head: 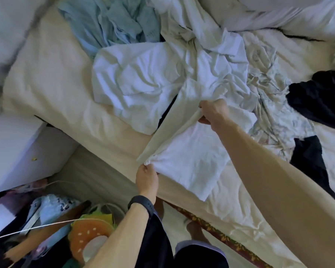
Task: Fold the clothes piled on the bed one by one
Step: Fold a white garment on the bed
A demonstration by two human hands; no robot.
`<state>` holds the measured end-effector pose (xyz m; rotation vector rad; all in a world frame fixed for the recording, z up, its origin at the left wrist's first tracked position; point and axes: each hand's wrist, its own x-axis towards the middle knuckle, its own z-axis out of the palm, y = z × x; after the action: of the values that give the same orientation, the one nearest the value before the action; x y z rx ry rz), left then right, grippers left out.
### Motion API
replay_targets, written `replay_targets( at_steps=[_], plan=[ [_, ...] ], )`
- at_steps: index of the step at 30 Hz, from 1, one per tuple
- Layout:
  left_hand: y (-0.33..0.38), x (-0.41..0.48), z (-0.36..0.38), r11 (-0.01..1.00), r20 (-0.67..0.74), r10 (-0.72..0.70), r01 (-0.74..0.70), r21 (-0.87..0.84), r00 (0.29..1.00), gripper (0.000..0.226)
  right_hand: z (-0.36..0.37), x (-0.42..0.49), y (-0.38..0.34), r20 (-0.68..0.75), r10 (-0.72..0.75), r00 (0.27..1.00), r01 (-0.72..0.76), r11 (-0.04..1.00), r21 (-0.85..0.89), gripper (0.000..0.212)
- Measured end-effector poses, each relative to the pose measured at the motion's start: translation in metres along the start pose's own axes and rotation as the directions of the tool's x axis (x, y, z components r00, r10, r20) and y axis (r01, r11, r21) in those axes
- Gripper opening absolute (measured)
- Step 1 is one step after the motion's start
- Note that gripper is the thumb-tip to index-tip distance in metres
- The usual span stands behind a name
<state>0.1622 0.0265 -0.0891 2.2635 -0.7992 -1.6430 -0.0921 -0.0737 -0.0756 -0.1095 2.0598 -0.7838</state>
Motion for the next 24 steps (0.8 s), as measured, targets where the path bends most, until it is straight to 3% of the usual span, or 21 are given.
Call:
replay_targets(
  at_steps=[4,13,17,20,24],
  plan=[
    [0.009,0.023,-0.004,0.997,-0.046,-0.061,0.063,0.045,0.997,0.023,0.027,0.010,-0.020,-0.029,0.026,0.999,-0.030,0.989,-0.144,0.041],
    [0.014,0.041,-0.013,0.974,0.004,-0.112,0.109,0.200,0.994,0.039,0.051,0.009,-0.031,-0.078,0.044,0.996,-0.061,0.971,-0.229,0.025],
    [0.014,0.042,-0.017,0.966,0.023,-0.133,0.124,0.229,0.991,0.043,0.060,0.013,-0.028,-0.087,0.016,0.996,-0.039,0.963,-0.266,0.040],
    [0.014,0.047,-0.020,0.948,0.058,-0.170,0.148,0.282,0.984,0.042,0.068,0.013,-0.026,0.004,0.024,1.000,-0.023,0.993,-0.117,0.043],
    [0.022,0.045,-0.026,0.959,0.028,-0.087,0.076,0.273,0.996,0.027,0.056,-0.009,-0.013,0.056,-0.029,0.998,0.016,0.973,0.231,0.014]
  ],
)
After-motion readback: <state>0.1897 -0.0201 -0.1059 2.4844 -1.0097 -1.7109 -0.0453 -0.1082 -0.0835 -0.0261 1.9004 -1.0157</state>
